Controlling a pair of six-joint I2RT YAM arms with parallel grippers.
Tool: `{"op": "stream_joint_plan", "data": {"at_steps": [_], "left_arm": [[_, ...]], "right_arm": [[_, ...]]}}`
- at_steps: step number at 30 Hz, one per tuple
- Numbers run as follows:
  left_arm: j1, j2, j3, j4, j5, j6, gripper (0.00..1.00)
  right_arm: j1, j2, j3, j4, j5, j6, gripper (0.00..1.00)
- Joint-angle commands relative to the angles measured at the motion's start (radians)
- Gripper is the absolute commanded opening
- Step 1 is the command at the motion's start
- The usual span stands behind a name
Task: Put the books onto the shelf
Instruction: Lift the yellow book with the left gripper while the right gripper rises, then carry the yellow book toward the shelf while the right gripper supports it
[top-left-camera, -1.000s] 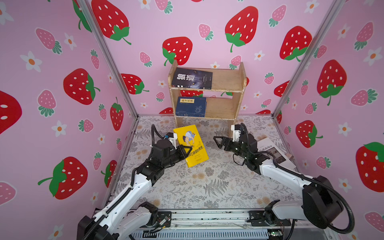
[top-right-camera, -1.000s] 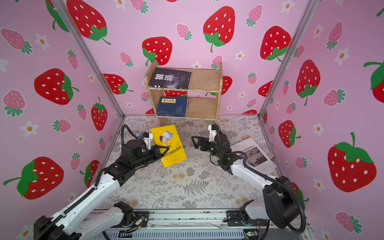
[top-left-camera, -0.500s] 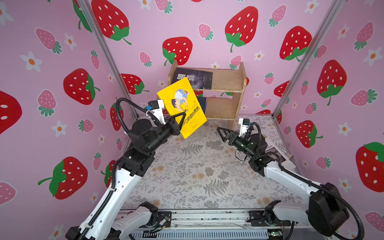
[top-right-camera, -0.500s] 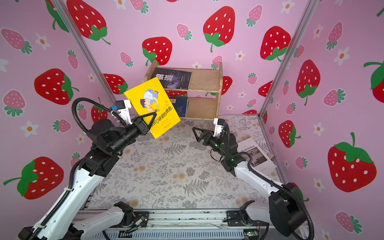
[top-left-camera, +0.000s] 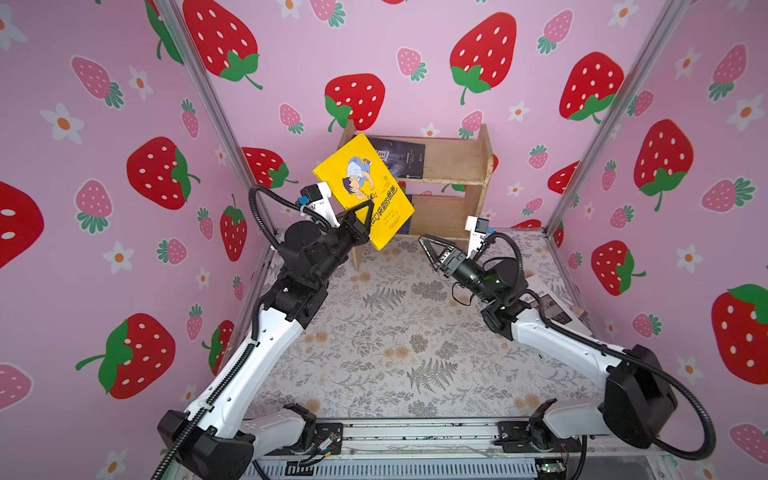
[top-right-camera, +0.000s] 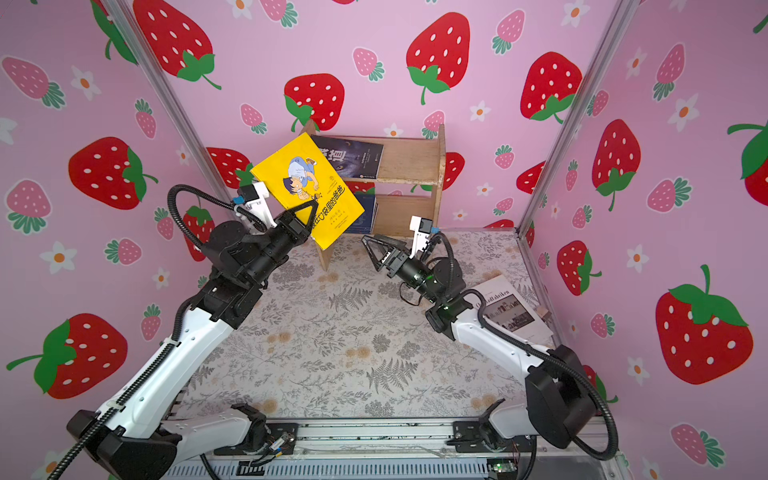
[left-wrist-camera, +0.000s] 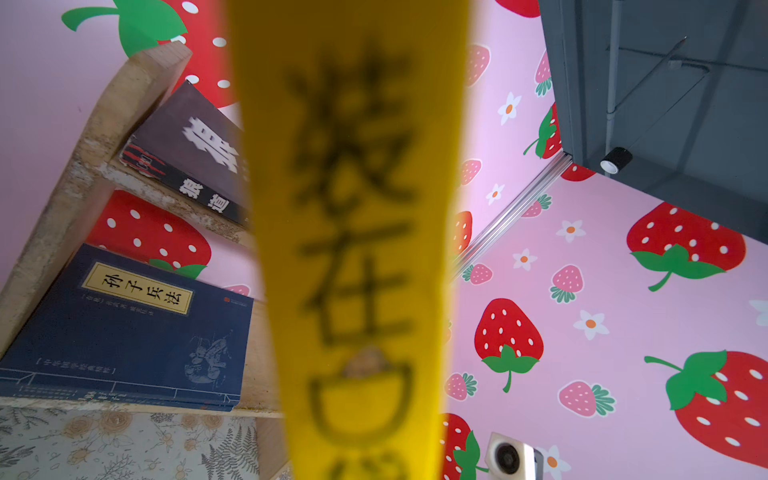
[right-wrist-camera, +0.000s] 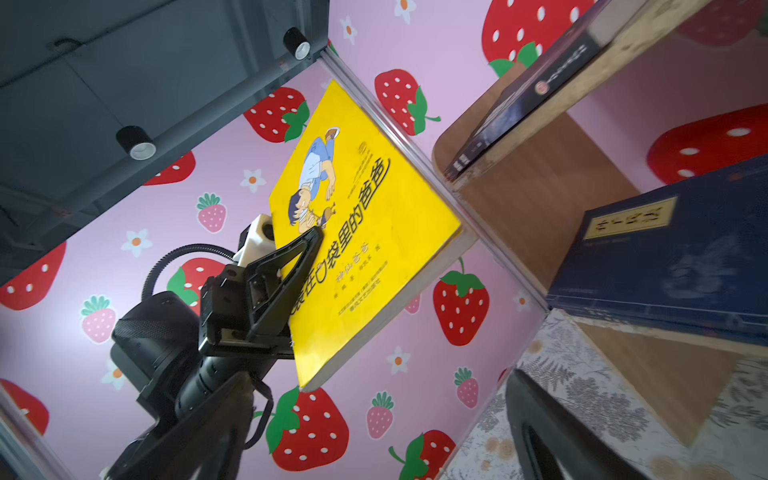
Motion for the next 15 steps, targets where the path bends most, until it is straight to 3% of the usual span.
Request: {"op": "stream_joint_plan", "data": {"at_steps": [1,12,15], "left_arm": [[0.003,-0.005,0.057,0.163,-0.011,-0.055,0.00],[0.004,0.040,0.003,0.251,0.041,-0.184,0.00],[0.003,0.052,-0.008,0.275,0.082,-0.216,0.00]], "right_arm": [[0.026,0.063,0.052,0.150,-0.057,0.085,0.93],[0.060,0.216,0.201,0.261,-0.074,0.156,0.84],[0.062,0.247,0.234,0.276,-0.075,0.178,0.74]]}}
